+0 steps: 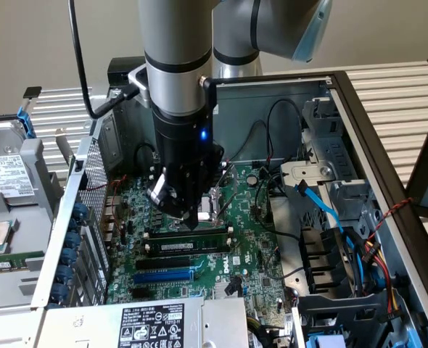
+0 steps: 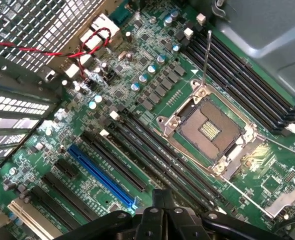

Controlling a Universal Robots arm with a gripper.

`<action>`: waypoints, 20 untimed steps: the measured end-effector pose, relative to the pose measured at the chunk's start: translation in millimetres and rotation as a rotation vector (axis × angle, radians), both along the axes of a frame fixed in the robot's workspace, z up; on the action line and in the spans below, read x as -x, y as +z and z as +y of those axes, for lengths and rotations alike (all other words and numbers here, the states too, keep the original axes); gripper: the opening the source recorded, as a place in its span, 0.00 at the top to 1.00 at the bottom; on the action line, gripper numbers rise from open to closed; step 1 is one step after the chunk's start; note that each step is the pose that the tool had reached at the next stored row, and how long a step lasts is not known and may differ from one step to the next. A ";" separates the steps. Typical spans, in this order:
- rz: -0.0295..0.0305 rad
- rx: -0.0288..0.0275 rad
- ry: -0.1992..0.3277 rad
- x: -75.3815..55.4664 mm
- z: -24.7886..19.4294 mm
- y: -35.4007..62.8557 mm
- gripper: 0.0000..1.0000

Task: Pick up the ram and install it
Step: 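Press down the ram until it locks into place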

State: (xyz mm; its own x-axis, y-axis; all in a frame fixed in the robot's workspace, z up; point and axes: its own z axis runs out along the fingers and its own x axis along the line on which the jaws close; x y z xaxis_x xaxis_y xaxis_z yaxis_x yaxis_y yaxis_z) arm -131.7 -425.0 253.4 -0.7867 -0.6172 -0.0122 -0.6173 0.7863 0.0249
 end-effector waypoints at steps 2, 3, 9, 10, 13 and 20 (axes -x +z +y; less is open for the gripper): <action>0.0000 0.0000 -0.035 0.0 0.0 -0.2 0.90; 0.0000 0.0001 -0.054 0.0 0.0 -0.2 0.90; 0.0000 0.0000 -0.164 0.0 0.0 -0.9 0.90; 0.0000 0.0000 -0.182 0.0 0.0 -1.0 0.90; 0.0000 0.0001 -0.238 0.0 0.0 -1.3 0.90; 0.0000 0.0000 -0.365 0.0 0.0 -2.1 0.90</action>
